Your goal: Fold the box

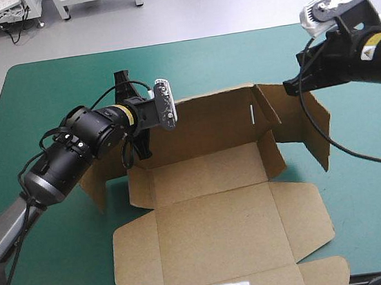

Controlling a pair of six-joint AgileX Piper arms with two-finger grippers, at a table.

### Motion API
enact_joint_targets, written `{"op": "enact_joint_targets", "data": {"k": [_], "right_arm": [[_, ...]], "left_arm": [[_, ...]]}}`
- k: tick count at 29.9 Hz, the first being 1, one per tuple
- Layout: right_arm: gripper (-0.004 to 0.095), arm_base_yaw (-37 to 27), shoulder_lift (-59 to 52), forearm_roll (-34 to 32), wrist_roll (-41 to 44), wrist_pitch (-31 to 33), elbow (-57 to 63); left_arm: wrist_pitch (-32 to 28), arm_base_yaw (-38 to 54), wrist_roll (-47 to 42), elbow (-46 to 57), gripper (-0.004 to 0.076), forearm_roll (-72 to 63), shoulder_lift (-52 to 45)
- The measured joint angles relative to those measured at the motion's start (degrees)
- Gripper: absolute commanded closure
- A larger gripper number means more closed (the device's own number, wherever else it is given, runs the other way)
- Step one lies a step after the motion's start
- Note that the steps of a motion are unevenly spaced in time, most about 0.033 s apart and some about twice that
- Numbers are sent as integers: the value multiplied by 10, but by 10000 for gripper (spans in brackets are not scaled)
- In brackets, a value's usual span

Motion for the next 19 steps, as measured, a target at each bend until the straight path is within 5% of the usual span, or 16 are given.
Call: {"op": "enact_joint_targets", "data": {"k": [8,19], "right_arm": [[932,-3,92,-25,2,-2,-17],[932,-100,201,76,-14,0,-119]], "left_arm": [[-87,-26,-113,71,734,169,-4],[-194,-43,-323,91,734,380,-4]]}}
